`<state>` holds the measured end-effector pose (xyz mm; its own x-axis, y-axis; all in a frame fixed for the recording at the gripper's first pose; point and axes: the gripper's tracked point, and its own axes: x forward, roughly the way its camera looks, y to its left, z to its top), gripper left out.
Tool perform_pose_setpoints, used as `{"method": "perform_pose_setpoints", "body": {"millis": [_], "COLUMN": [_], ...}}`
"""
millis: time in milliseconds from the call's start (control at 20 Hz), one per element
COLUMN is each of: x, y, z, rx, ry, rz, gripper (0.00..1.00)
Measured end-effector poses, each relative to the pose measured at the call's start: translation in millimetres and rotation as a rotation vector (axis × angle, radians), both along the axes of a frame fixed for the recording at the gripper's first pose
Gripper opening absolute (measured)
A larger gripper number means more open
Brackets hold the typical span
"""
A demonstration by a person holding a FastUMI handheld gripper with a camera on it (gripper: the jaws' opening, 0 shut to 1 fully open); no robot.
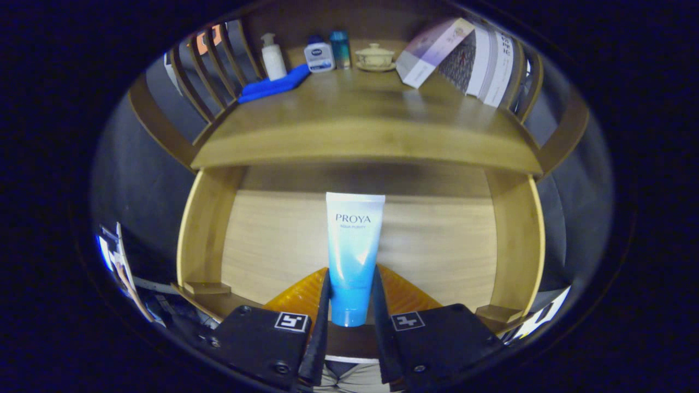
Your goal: Pull open the drawer, take out the items inside it, and place them on the countertop above the cabinet.
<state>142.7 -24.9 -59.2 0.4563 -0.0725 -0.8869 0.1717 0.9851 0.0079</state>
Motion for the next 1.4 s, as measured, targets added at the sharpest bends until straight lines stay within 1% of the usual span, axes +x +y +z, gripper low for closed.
{"method": "perform_pose_setpoints", "body": {"millis": [100,250,500,600,750,950,1050,1250,1400], "x": [9,33,88,108,139,158,171,184,189], "y": [0,-2,-7,-8,-6,-15,-20,-24,-29], "z": [20,46,63,63,64,51,46,35,35], "rx": [-0.005,-0.025,-0.020,-0.023,-0.039,-0.048,-0.052,-0.049,-0.080], "ry": [-0.037,-0.082,-0.113,-0.117,-0.138,-0.113,-0.126,-0.144,-0.149], "rz": [0.015,0.014,-0.007,-0.009,0.023,0.000,-0.007,-0.015,-0.010], "gripper": [0.42,0.42,0.42,0.42,0.42,0.42,0.41,0.42,0.43]}}
